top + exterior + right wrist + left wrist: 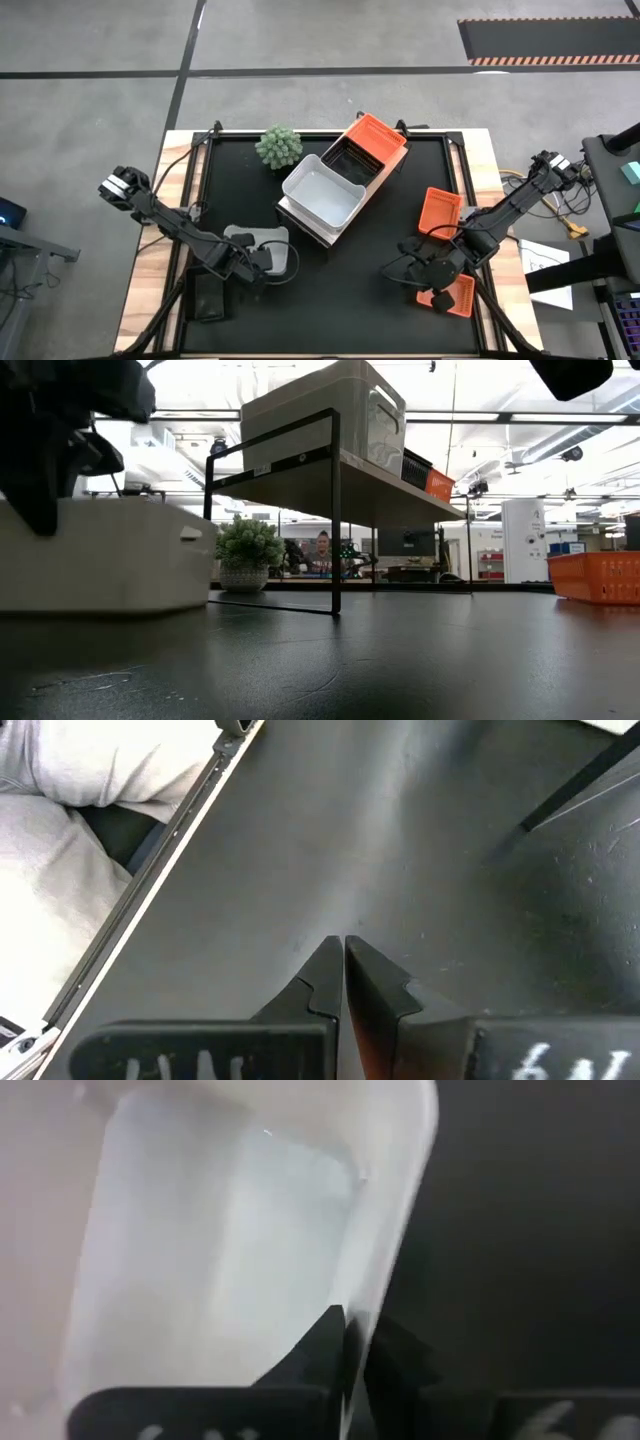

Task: Stack baskets on shelf by color
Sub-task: Stack the gray bin on top of the other gray bin on the shelf

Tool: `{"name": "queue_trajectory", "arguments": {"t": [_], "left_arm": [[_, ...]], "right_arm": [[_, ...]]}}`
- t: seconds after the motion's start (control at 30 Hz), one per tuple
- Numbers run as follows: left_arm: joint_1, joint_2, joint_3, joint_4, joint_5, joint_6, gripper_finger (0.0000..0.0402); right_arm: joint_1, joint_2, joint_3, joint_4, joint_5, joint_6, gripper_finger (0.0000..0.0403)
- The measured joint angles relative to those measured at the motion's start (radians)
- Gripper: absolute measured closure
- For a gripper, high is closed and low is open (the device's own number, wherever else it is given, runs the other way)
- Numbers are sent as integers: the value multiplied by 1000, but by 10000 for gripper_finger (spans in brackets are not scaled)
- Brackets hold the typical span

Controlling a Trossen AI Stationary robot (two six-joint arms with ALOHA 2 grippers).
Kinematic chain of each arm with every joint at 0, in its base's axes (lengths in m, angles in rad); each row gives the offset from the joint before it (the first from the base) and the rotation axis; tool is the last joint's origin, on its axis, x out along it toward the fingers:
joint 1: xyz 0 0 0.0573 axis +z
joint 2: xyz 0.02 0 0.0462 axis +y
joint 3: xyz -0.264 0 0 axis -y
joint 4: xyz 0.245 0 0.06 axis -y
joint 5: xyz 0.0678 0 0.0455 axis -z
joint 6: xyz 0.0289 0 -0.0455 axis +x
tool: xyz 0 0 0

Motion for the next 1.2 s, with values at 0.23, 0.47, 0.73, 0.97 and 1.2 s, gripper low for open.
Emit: {"name": "queue_trajectory", "arguments": {"t": [0.23, 0.47, 0.73, 0.97, 1.2], "left_arm": [[-16, 0, 130, -3, 55, 48, 401], [-38, 0, 408, -24, 63, 164, 401], [-108, 15, 721, -45, 96, 545, 401], [-75, 16, 917, -167, -177, 1022, 402], [35, 18, 976, -172, -326, 1361, 402]], "right_arm": [[0, 0, 0, 0, -1, -3, 394], [0, 0, 0, 0, -2, -26, 394], [0, 0, 0, 0, -2, -36, 394], [0, -3, 0, 2, -2, -73, 394], [0, -6, 0, 23, -2, -71, 394]]}}
